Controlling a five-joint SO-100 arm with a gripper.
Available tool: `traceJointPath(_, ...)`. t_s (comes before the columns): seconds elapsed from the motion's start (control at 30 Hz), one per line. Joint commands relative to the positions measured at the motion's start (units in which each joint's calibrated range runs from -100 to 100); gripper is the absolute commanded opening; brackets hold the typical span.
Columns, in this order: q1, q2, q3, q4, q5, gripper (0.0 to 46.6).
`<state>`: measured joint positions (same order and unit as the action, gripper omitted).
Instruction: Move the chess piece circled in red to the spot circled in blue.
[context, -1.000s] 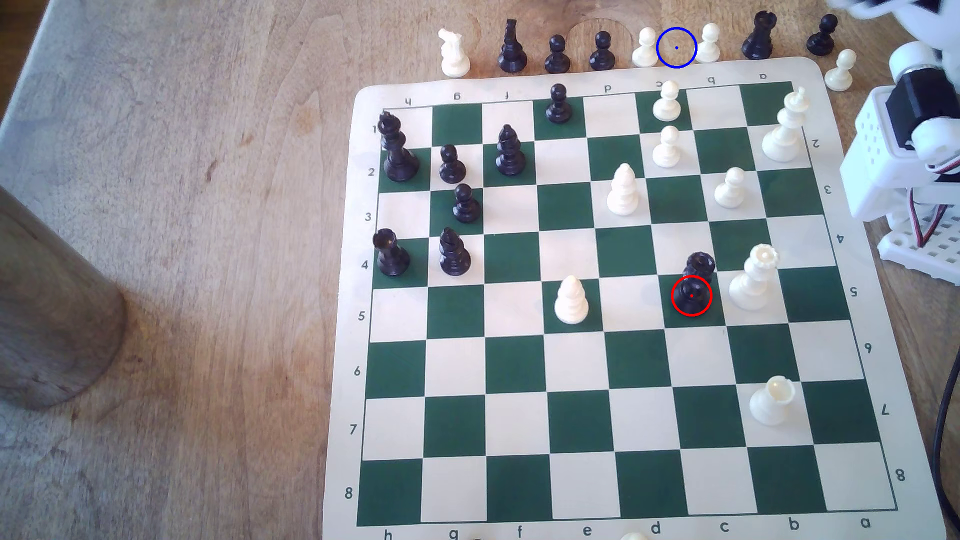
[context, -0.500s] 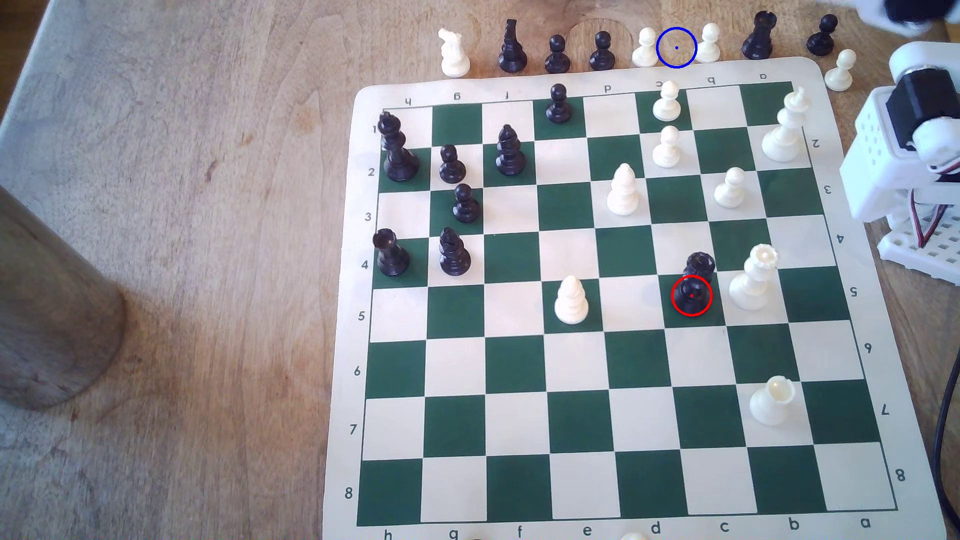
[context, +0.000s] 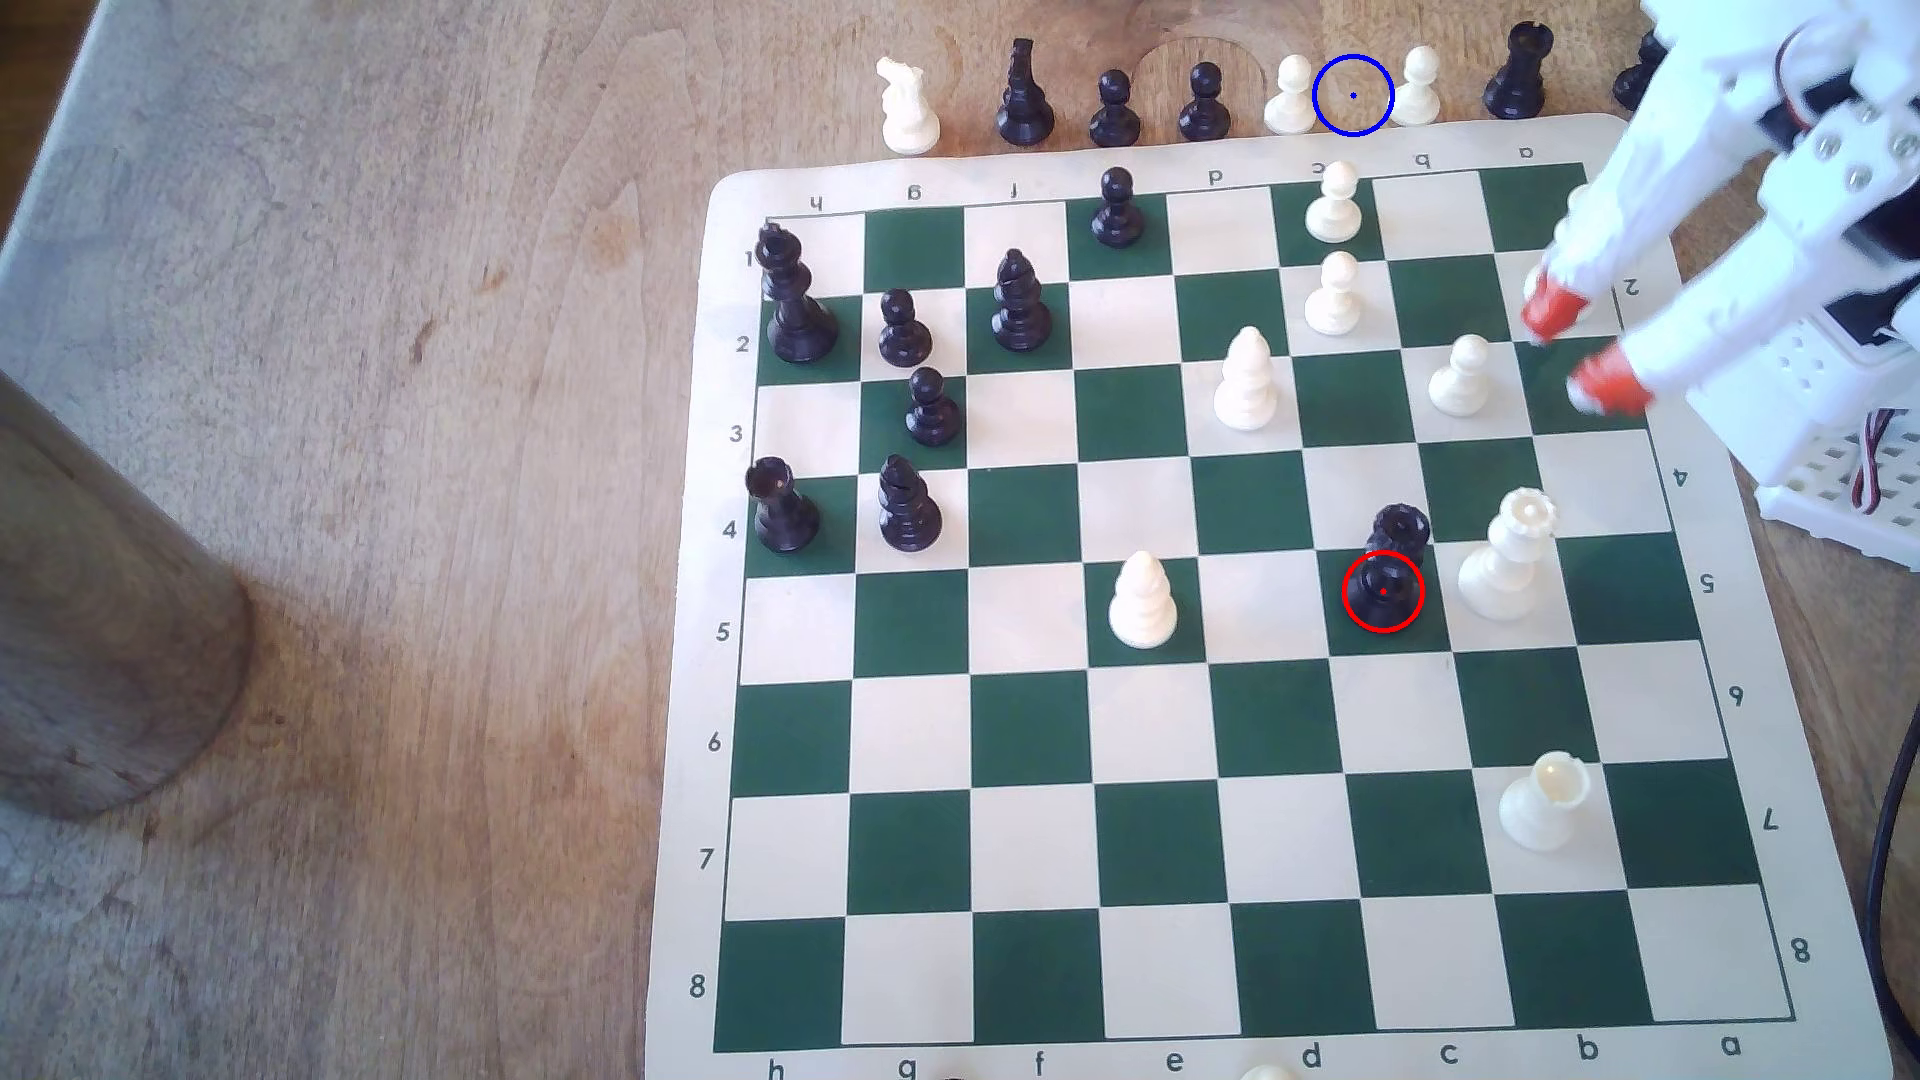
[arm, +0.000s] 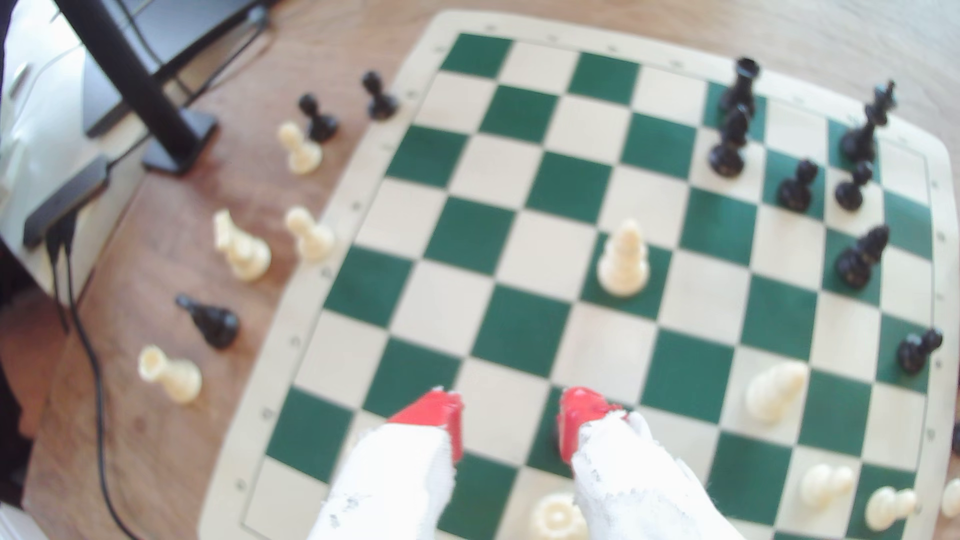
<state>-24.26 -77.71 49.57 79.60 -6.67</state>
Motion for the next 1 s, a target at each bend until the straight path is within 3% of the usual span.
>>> traceJointPath(0.0, -0.2, 3.4, 2.5, -3.2, -0.5, 15.8)
traceJointPath(0.4, 3.4, 14.9, 5.9, -5.0, 1.3, 18.1)
traceJointPath(0.97, 5.3, 21.7, 13.8, -16.7, 0.6, 16.0)
